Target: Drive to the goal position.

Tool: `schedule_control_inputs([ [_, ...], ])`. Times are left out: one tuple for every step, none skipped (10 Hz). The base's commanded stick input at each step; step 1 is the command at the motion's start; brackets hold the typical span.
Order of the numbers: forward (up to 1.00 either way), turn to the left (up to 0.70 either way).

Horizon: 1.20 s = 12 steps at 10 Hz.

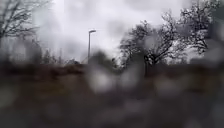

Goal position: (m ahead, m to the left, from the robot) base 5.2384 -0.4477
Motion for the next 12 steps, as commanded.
schedule_control_inputs([
  [1.00, 0.11],
  [1.00, 0.00],
  [1.00, 0.00],
  [1.00, 0.00],
  [1.00, 0.00],
  [1.00, 0.00],
  [1.00, 0.00],
  [1.00, 0.00],
  [1.00, 0.00],
  [1.00, 0.00],
  [1.00, 0.00],
  [1.00, 0.00],
])
